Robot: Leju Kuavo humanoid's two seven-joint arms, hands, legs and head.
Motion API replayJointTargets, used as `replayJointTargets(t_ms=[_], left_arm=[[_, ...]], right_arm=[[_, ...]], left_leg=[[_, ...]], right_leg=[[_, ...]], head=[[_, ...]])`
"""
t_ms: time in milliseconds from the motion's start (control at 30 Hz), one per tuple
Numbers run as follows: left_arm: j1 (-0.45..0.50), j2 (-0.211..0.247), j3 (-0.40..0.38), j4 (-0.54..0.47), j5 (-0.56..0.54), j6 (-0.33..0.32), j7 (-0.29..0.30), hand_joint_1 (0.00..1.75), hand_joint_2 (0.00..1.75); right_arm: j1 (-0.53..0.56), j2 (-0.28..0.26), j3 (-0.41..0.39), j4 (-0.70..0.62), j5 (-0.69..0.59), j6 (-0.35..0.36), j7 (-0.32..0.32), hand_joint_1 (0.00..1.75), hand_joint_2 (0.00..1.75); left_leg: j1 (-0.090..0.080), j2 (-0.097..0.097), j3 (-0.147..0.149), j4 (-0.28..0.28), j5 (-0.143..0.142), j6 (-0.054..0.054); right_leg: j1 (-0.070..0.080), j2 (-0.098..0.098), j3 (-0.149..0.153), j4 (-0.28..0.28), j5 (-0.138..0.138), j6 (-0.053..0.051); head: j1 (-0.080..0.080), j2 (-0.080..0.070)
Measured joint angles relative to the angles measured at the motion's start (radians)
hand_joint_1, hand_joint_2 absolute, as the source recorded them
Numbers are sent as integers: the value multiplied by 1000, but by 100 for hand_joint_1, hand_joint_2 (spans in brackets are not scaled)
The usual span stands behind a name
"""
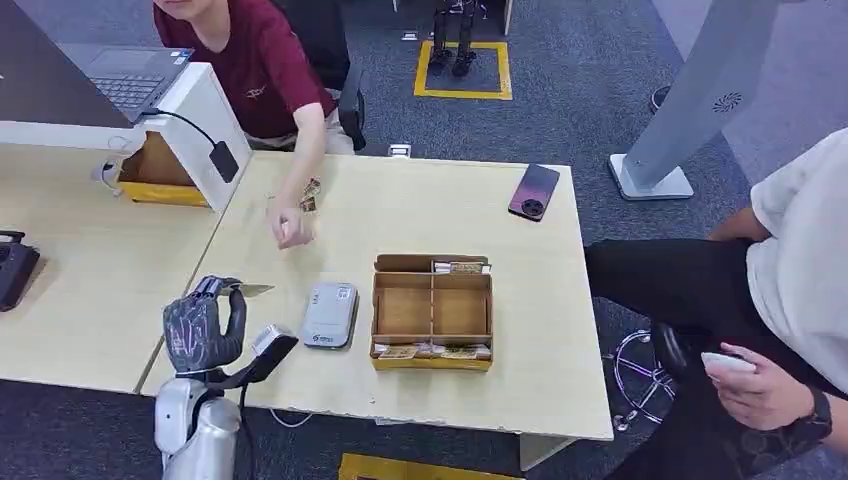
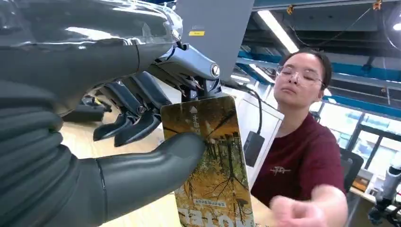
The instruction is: Pass the card to the sensor for recognition and then transmit it.
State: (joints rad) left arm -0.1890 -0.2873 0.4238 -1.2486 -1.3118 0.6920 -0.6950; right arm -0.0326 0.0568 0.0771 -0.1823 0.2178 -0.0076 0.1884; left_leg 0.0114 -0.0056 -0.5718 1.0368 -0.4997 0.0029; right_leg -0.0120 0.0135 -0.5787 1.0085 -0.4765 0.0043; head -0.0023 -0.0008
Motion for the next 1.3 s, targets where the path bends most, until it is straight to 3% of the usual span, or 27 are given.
replayJointTargets(t_ms=[100, 200, 300, 400, 533, 833, 1300], left_arm=[[-3, 2, -5, 22, 50, 0, 5, 175, 175], [-9, 6, -32, 59, 101, 2, 53, 175, 175], [-42, 20, -69, 188, 291, -13, 87, 175, 175], [-45, 49, -190, 242, 591, -126, 218, 175, 175], [-45, 94, -343, 251, 894, -269, 316, 175, 175], [-53, 170, -481, 259, 1066, -320, 360, 175, 175], [-69, 215, -570, 283, 1025, -262, 374, 175, 175]], right_arm=[[0, 0, 0, 0, -2, 0, -4, 0, 175], [2, 0, 0, 0, -16, -2, -8, 0, 175], [2, 0, 0, 1, -22, -3, -9, 0, 175], [6, 0, -2, 1, -34, -5, -11, 0, 175], [9, 0, -5, 2, -40, -6, -16, 0, 175], [22, 0, -11, 6, -51, -6, -20, 0, 175], [22, 0, -18, 7, -50, -5, -21, 0, 175]], left_leg=[[0, 0, 0, 0, 0, 0], [0, 0, 0, 0, 0, 0], [0, 0, 0, 0, 0, 0], [0, 1, 0, 0, 0, 0], [0, 0, 0, 0, 0, 0], [0, 0, 0, 0, 0, 0], [0, 0, 0, 0, 0, 0]], right_leg=[[0, 0, 0, 0, 0, 0], [0, 0, 0, 0, 0, 0], [0, 0, 0, 0, 0, 0], [0, 0, 0, 0, 0, 0], [0, 0, 0, 0, 0, 0], [0, 0, 0, 0, 0, 0], [0, 0, 0, 0, 0, 0]], head=[[0, 0], [0, 0], [0, 0], [0, 0], [0, 0], [0, 0], [0, 0]])
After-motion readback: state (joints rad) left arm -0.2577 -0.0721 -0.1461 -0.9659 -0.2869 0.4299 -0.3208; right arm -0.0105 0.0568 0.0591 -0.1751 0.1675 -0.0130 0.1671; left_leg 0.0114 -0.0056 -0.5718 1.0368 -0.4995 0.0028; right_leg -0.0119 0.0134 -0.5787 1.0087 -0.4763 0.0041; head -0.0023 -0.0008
